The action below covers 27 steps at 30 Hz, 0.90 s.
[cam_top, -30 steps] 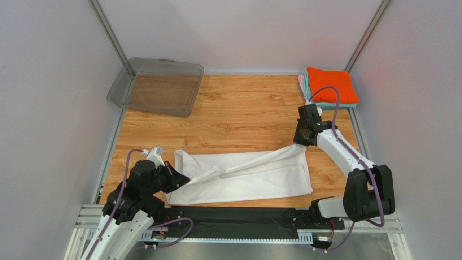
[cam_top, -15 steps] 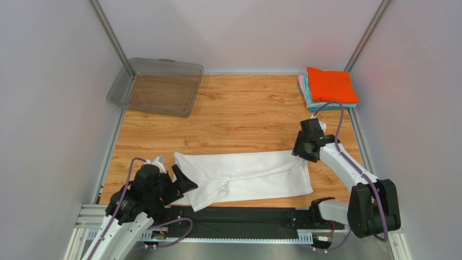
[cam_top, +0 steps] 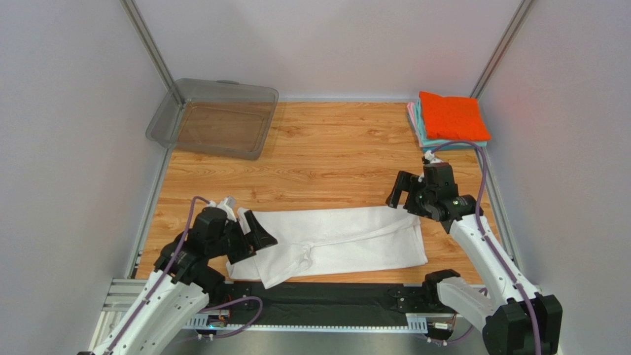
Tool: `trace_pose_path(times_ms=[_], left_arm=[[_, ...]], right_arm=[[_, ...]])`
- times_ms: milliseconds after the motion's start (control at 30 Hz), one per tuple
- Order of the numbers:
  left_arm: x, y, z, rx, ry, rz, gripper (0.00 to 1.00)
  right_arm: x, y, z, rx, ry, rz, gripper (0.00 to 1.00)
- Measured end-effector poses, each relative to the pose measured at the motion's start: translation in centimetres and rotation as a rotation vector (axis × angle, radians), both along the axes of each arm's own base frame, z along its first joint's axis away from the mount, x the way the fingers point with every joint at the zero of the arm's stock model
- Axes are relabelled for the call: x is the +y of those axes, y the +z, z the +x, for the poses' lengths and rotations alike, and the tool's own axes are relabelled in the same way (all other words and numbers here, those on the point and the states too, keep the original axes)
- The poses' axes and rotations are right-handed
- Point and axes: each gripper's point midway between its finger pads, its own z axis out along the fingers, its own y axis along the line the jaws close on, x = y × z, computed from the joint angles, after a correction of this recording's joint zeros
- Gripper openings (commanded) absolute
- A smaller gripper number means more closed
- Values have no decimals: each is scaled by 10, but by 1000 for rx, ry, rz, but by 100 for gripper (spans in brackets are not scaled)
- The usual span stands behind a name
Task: Fold and stack the t-shirts
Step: Fold the tshirt
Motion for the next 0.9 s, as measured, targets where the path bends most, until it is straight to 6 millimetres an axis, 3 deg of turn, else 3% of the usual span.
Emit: trace_pose_path(times_ms=[200,367,500,700,900], left_arm=[[-15,-10,45,-28,8,42,100],[-24,-43,75,37,-8,126,100],[-22,-64,92,77,-12,181,100],[-7,-75,111,69,29,223,100],[-7,-75,122,40,33,222,100]], right_arm=[[25,0,12,16,93,90,100],[38,-23,14,88,123,114,100],[28,-48,0,149,82,77,100],[3,-90,-35,272,-11,-6,100],[0,-89,-36,250,-46,-5,100]])
